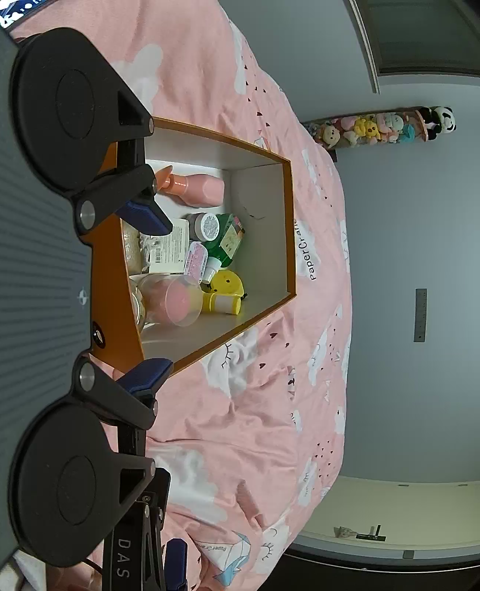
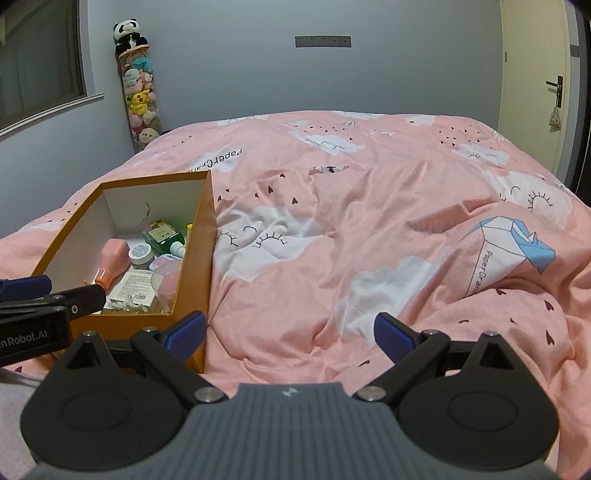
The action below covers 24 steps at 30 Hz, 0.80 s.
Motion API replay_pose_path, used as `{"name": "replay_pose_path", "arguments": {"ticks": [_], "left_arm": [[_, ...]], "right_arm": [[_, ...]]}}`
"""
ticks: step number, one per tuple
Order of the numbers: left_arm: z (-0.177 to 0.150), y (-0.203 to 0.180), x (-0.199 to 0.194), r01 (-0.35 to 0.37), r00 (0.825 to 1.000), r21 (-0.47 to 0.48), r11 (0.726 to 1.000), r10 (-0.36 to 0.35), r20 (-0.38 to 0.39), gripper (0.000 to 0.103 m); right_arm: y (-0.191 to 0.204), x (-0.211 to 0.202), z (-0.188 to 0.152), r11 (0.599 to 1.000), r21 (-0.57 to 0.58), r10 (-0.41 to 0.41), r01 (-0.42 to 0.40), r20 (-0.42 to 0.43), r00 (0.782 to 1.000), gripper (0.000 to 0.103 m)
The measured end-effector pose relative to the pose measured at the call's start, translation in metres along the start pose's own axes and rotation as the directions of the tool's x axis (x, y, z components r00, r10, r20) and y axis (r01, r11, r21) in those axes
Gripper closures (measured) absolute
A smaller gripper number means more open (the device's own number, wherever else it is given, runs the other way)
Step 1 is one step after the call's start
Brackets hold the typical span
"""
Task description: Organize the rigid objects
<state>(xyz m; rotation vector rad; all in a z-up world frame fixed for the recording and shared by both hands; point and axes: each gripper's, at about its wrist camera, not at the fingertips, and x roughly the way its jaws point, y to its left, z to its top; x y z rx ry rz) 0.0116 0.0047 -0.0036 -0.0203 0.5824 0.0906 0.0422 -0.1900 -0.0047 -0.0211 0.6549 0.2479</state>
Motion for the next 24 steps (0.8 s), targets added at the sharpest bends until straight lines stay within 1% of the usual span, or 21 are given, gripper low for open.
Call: {"name": "replay_pose_path", "arguments": {"ticks": [24], "left_arm": [[-0.0008, -0.0005, 0.002, 0.001, 1.0, 0.004, 1.0, -0.001, -0.009, 0.014]], "right_arm": [[0.0001, 0.0004, -0.0012, 1.0, 0.001, -0.001, 0.001, 0.0, 1.0, 0.007]]}}
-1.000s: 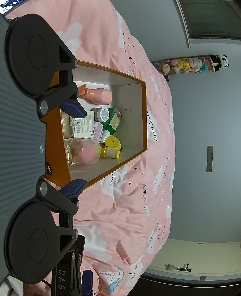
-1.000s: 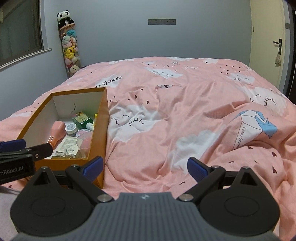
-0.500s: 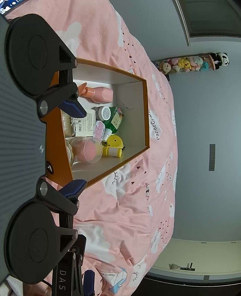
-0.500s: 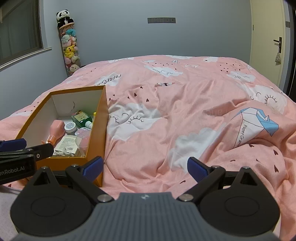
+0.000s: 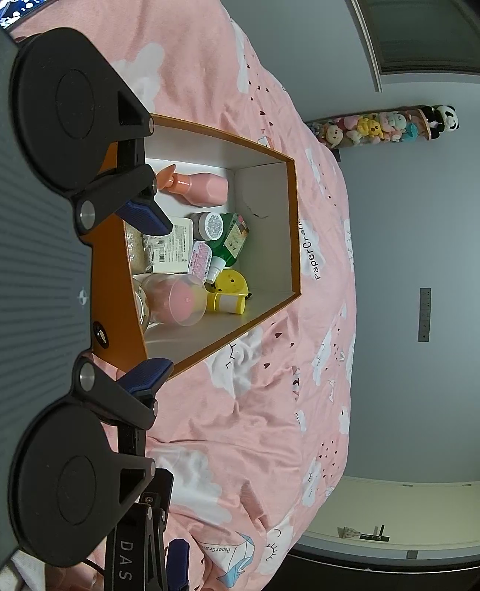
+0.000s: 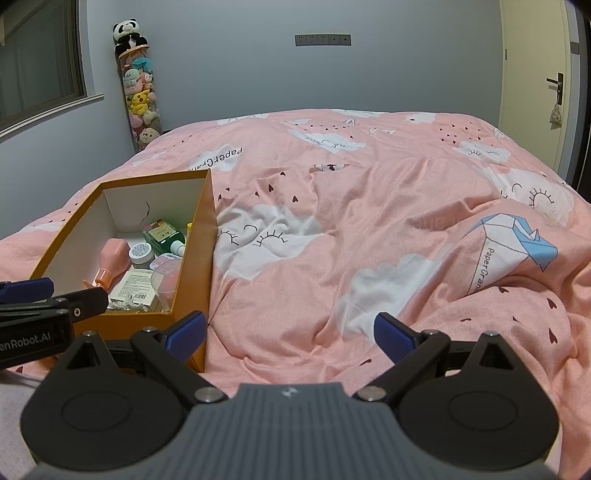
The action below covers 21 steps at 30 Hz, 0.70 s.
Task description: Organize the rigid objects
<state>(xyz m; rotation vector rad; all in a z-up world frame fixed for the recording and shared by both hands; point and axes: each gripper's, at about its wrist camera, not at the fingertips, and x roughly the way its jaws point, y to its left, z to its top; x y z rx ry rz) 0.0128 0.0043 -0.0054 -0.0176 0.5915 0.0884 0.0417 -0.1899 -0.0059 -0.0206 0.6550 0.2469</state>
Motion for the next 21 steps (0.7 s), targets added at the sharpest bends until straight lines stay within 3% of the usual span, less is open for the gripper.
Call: {"name": "replay_pose_path", "arguments": {"ticks": [21], "left_arm": [[-0.0004, -0.0003, 0.0001, -0.001, 1.0, 0.0, 1.0, 0.001, -0.002, 0.014]], "right_arm": [[0.0013, 0.0008, -0.0021, 1.0, 0.002, 0.0, 0.0, 0.001, 1.0, 0.007]]}}
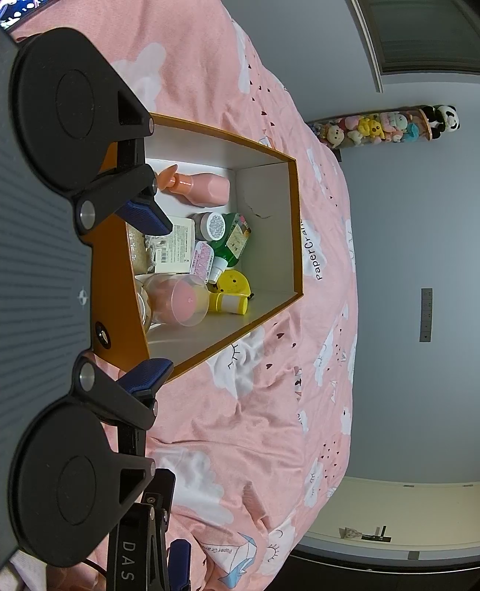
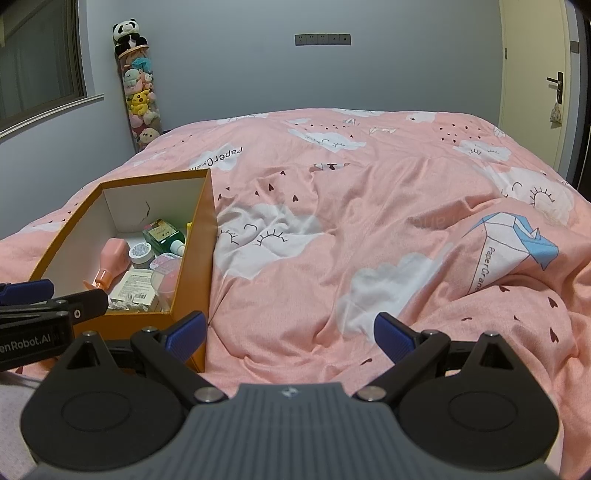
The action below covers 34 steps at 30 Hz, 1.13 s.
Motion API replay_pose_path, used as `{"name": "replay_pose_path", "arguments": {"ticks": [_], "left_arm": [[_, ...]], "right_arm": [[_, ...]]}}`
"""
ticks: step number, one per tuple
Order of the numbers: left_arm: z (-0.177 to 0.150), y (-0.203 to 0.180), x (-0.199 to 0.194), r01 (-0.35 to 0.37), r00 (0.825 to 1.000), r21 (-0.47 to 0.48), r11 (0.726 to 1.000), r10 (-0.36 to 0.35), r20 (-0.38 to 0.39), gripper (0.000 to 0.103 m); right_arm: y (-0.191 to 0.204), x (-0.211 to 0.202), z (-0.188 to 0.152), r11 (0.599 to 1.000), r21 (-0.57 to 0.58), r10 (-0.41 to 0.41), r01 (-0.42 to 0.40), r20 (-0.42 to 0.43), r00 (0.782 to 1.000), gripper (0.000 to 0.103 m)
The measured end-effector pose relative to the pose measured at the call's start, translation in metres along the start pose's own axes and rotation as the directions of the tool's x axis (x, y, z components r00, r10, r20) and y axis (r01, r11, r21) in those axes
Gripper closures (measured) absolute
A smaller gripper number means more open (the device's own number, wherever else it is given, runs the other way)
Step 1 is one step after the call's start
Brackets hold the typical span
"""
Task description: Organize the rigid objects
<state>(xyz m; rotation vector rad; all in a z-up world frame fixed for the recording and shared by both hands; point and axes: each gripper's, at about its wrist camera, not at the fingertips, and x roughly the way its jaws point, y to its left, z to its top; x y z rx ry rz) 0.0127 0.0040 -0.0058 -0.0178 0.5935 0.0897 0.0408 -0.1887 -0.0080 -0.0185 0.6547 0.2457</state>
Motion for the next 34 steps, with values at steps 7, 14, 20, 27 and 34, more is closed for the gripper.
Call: {"name": "replay_pose_path", "arguments": {"ticks": [7, 14, 20, 27, 34], "left_arm": [[-0.0017, 0.0001, 0.0009, 0.002, 1.0, -0.002, 1.0, -0.002, -0.004, 0.014], [-0.0039, -0.0003, 0.0019, -0.001, 1.0, -0.003, 1.0, 0.001, -0.004, 0.014], [-0.0044, 0.0001, 0.002, 0.001, 1.0, -0.004, 1.0, -0.001, -0.005, 0.014], [-0.0031, -0.0002, 0.0025, 0.003, 1.0, -0.003, 1.0, -0.003, -0.005, 0.014], [-0.0036, 0.0007, 0.0027, 0.009, 1.0, -0.004, 1.0, -0.009, -0.005, 0.014]], "right_arm": [[0.0003, 0.0001, -0.0002, 1.0, 0.0, 0.0, 0.0, 0.0, 1.0, 0.007], [0.0003, 0.0, -0.0003, 1.0, 0.0, -0.001, 0.001, 0.0, 1.0, 0.007], [0.0007, -0.0002, -0.0006, 1.0, 0.001, -0.001, 0.001, -0.001, 1.0, 0.007], [0.0005, -0.0001, 0.0, 1.0, 0.002, -0.001, 0.001, -0.001, 1.0, 0.007], [0.001, 0.0004, -0.0011, 1.0, 0.002, -0.001, 0.001, -0.002, 1.0, 0.007]]}}
